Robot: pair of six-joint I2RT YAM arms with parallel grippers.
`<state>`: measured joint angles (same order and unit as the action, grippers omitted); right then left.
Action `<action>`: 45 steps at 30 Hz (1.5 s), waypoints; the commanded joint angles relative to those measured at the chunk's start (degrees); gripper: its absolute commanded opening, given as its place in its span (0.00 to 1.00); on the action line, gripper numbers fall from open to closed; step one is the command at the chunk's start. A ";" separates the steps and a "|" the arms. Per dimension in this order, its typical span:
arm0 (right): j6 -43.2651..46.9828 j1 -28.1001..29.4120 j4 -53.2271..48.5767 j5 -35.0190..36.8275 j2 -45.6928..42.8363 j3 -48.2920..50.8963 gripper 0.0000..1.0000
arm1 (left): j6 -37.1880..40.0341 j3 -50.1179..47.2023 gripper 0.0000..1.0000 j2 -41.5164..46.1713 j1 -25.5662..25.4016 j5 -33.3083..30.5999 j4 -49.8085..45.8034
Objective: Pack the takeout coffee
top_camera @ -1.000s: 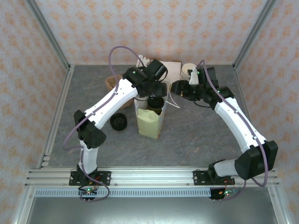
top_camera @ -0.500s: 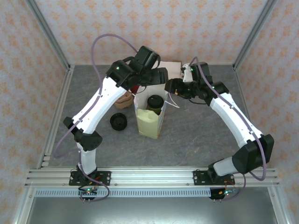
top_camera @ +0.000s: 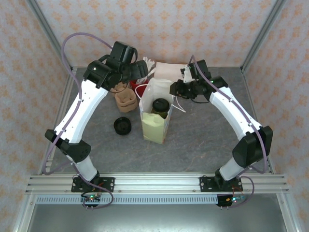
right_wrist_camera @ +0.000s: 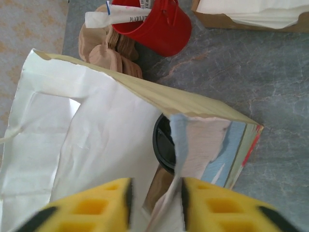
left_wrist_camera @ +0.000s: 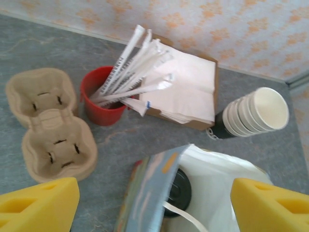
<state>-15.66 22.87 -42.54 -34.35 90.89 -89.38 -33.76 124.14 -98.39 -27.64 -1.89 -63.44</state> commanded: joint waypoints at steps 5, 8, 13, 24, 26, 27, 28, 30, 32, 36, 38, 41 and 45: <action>7.40 0.42 -2.13 -3.57 -4.17 0.54 0.09 | 1.49 -2.10 0.83 0.16 4.33 1.97 4.09; 8.90 0.46 -2.04 -4.95 -7.22 3.03 0.05 | 1.44 -1.93 0.83 -0.69 5.14 2.86 4.16; 10.21 0.75 -0.37 -5.95 -12.75 6.58 0.03 | 1.51 -1.15 0.82 -2.45 5.37 4.05 3.71; 11.10 1.17 1.14 -4.67 -18.94 10.04 0.02 | 1.95 0.61 0.82 -5.04 5.49 4.86 1.90; 11.16 1.20 1.82 -4.82 -19.52 10.97 0.02 | 1.94 1.08 0.82 -5.55 5.49 5.14 1.80; 11.05 1.16 2.03 -4.85 -19.69 11.20 0.02 | 1.79 1.28 0.82 -5.75 5.49 5.38 1.80; 11.00 1.14 2.07 -4.85 -19.79 11.41 0.02 | 1.77 1.41 0.82 -5.84 5.50 5.40 1.78; 10.75 1.21 1.96 -4.70 -19.67 11.51 0.03 | 1.40 1.37 0.82 -6.11 5.49 5.63 1.86; 9.72 1.13 1.78 -3.82 -19.18 11.21 0.03 | 0.89 1.69 0.82 -6.70 5.49 5.48 1.60; 5.47 1.10 1.24 -2.13 -16.64 9.73 0.03 | 0.03 4.71 0.80 -8.79 5.49 4.21 -1.55; 3.17 1.15 1.50 -2.10 -15.25 9.24 0.03 | -0.70 5.94 0.79 -9.89 5.59 3.50 -3.29; 0.23 1.06 2.55 -1.98 -13.83 8.90 0.04 | -1.64 7.34 0.78 -10.68 5.67 2.25 -6.05; -2.71 1.12 2.18 1.09 -12.50 8.21 0.04 | -1.63 6.39 0.78 -13.11 5.75 2.05 -5.41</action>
<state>-14.61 23.70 -42.11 -35.97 78.24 -78.76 -34.65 129.62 -110.00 -22.44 2.09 -66.57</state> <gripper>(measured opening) 0.047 0.779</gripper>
